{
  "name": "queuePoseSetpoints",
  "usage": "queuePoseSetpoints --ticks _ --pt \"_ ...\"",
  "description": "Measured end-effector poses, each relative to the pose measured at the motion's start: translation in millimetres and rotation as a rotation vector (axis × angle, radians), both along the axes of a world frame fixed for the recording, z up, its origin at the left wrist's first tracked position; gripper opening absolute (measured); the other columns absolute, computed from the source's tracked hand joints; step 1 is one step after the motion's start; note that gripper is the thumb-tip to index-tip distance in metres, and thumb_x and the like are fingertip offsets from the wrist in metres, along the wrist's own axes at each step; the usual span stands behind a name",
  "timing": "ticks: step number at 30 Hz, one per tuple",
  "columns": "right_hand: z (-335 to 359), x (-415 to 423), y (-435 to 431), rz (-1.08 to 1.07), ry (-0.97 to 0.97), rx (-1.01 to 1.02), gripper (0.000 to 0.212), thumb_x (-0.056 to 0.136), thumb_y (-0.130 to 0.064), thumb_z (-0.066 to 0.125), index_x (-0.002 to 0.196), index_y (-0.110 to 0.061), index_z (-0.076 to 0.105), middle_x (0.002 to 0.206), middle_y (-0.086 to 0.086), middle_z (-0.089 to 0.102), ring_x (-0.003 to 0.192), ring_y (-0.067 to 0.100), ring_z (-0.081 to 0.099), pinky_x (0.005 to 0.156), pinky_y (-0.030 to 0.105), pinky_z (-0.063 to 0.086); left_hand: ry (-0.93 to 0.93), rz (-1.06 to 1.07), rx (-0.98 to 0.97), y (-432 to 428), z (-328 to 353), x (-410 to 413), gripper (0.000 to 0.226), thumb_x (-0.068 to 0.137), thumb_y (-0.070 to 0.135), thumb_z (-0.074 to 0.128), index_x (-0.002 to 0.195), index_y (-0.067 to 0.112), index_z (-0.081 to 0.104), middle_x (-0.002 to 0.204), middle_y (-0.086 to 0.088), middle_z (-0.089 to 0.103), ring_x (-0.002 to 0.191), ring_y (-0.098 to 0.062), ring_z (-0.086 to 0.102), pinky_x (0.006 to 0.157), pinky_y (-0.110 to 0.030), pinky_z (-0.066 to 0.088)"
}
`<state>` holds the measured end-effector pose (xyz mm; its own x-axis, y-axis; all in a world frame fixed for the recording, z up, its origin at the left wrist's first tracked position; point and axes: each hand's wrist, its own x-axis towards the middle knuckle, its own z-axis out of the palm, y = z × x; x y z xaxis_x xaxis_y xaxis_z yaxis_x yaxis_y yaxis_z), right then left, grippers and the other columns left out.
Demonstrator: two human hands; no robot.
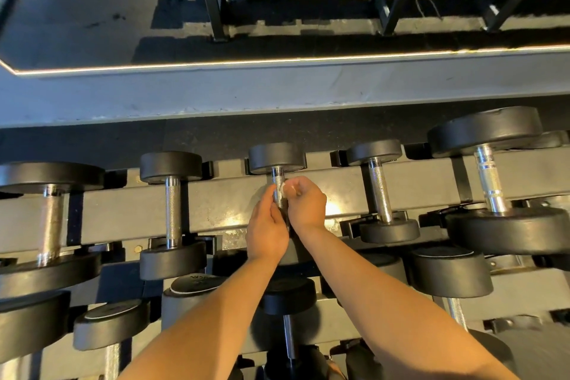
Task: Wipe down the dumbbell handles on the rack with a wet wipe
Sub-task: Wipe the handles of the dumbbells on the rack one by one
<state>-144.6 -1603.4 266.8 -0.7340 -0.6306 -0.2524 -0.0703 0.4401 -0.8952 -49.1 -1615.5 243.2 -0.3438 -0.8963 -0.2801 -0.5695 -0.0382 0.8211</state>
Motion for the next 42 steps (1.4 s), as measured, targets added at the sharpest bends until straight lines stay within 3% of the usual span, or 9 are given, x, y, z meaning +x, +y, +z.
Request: queuePoseSetpoints --ticks 5,10,18,23,26,31,35,38,42 --pt "6.5 4.5 -18.6 -0.045 -0.040 -0.052 0.010 0.098 -0.016 0.061 0.096 -0.021 0.070 0.092 -0.009 0.068 0.084 -0.003 0.060 0.066 0.003 0.041 -0.034 -0.050 -0.011 -1.7 -6.0 2.2 0.051 0.107 0.028 0.047 0.151 0.046 0.031 0.149 0.012 0.046 0.130 -0.006 0.045 0.097 -0.023 0.035" --pt "-4.8 8.9 7.1 0.031 0.000 -0.006 0.022 0.098 -0.015 0.062 0.118 -0.018 0.071 0.108 -0.008 0.069 0.092 -0.004 0.060 0.074 -0.004 0.040 0.009 -0.014 0.001 0.2 -3.5 2.3 0.042 0.108 0.027 0.038 0.143 0.051 0.039 0.135 0.013 0.055 0.117 -0.007 0.056 0.092 -0.026 0.044" --pt "0.7 -0.2 -19.5 -0.091 -0.076 -0.048 0.013 0.098 -0.015 0.061 0.101 -0.021 0.072 0.094 -0.012 0.067 0.085 -0.006 0.060 0.068 0.003 0.042 0.018 0.034 0.027 0.3 -1.6 2.6 0.041 0.110 0.031 0.031 0.146 0.048 0.036 0.131 0.009 0.060 0.111 -0.010 0.060 0.093 -0.033 0.052" --pt "-10.7 6.2 14.7 0.006 -0.089 0.049 0.008 0.097 -0.014 0.062 0.099 -0.019 0.068 0.092 -0.004 0.069 0.086 0.008 0.064 0.073 0.019 0.050 0.012 0.010 0.002 3.9 5.3 2.8 0.039 0.109 0.032 0.031 0.144 0.047 0.037 0.122 0.005 0.064 0.099 -0.012 0.064 0.086 -0.039 0.057" --pt "-11.0 9.0 34.6 0.085 -0.107 0.109 0.007 0.094 -0.011 0.065 0.099 -0.015 0.068 0.096 0.000 0.069 0.091 0.011 0.064 0.074 0.015 0.047 0.029 -0.027 0.046 5.4 9.5 9.7 0.043 0.110 0.030 0.031 0.149 0.046 0.030 0.119 0.004 0.065 0.091 -0.013 0.066 0.079 -0.037 0.058" --pt "-5.4 7.3 48.2 0.122 -0.153 0.259 0.007 0.087 -0.010 0.074 0.091 -0.015 0.070 0.091 -0.002 0.070 0.085 0.009 0.064 0.072 0.016 0.049 0.147 -0.051 0.167 32.9 8.7 36.9 0.043 0.110 0.039 0.029 0.152 0.036 0.035 0.145 0.012 0.048 0.125 0.005 0.046 0.111 -0.026 0.034" --pt "-0.7 3.1 42.6 0.099 -0.164 0.293 0.010 0.087 -0.009 0.072 0.092 -0.018 0.071 0.088 -0.005 0.068 0.082 0.008 0.063 0.067 0.014 0.046 0.110 -0.026 0.195 33.5 4.9 38.6 0.048 0.109 0.046 0.026 0.154 0.034 0.035 0.152 0.008 0.045 0.139 -0.005 0.038 0.111 -0.024 0.027" --pt "-4.8 12.8 44.0 -0.017 -0.231 0.213 0.013 0.090 -0.013 0.071 0.102 -0.017 0.069 0.098 -0.002 0.068 0.089 0.012 0.063 0.073 0.020 0.048 0.108 -0.085 0.175 28.9 5.5 41.1 0.047 0.110 0.044 0.026 0.154 0.030 0.037 0.151 0.008 0.047 0.135 0.000 0.039 0.109 -0.019 0.026" --pt "-3.8 12.3 44.7 0.043 -0.184 0.289 0.009 0.088 -0.014 0.073 0.094 -0.017 0.067 0.091 -0.002 0.067 0.087 0.014 0.064 0.075 0.025 0.051 0.098 -0.081 0.154 30.3 5.0 40.5 0.048 0.110 0.044 0.025 0.153 0.029 0.038 0.150 0.008 0.047 0.131 0.000 0.039 0.109 -0.021 0.026"
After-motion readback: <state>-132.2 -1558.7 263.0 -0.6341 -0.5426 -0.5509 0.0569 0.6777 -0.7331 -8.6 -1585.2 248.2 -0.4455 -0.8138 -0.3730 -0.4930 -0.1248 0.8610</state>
